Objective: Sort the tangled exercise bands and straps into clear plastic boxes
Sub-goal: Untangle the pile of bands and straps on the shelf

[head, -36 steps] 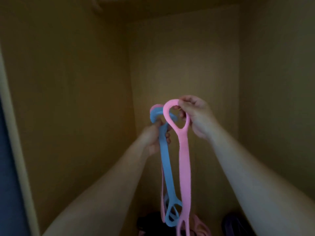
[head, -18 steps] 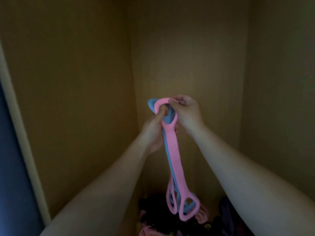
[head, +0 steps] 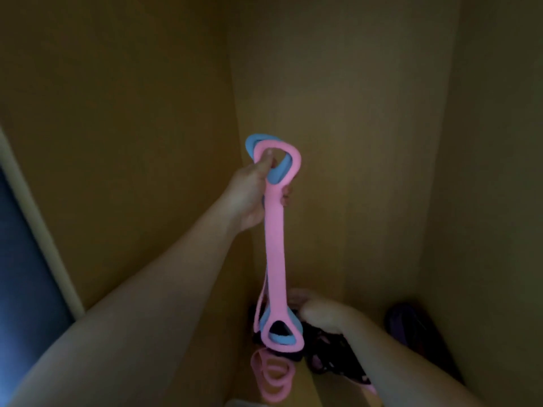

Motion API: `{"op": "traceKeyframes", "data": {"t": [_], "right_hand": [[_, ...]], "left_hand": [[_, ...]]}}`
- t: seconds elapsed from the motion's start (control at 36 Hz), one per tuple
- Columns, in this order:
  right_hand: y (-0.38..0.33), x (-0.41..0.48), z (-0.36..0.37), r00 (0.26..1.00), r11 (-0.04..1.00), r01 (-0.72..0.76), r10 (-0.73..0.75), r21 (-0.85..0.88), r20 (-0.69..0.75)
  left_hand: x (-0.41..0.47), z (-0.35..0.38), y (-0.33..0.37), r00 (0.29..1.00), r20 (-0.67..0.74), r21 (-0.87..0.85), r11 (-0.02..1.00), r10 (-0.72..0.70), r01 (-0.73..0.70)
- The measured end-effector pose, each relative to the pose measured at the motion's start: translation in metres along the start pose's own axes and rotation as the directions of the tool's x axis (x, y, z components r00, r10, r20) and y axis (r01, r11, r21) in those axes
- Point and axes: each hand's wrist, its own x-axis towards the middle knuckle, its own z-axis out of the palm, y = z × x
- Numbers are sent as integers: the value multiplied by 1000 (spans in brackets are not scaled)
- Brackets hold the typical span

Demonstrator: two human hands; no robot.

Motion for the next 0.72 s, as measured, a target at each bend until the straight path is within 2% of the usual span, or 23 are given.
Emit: {"op": "traceKeyframes", "data": {"t": [0.11,0.17,0.25,0.31,0.39,0.44,0.56,0.64,0.72], "right_hand": [[-6,4,-1,994,985,16,3,-170,108],[-2,3,-4,979,981,-18,56,-191,195],[14,6,-8,965,998,-40,50,-44,259],[25,6,-14,977,999,-40,42,-14,207],[33,-1,-31,998,1000,-19,18,18,53],[34,-8,-46,1000,992,-13,14,129,-10],[25,-17,-67,999,927,9,7,374,-42],[17,-19,-73,1000,892,6,-9,451,3],[17,-21,-72,999,892,13,-35,452,39]], "left_hand": [[-2,-7,1,1000,-15,-25,1000,13,-13],[-4,-7,1,1000,-21,-37,999,16,-17],[-6,-9,-1,1000,-21,-35,999,21,-22],[-7,-11,-4,999,-29,-37,999,23,-24],[-6,-15,-9,998,-52,-43,998,33,-35],[-5,-18,-12,997,-72,-52,998,35,-39],[-5,-21,-21,995,-90,-63,997,41,-47],[-5,-21,-28,995,-90,-50,998,36,-41],[-4,-23,-31,995,-98,-51,998,27,-33]]}}
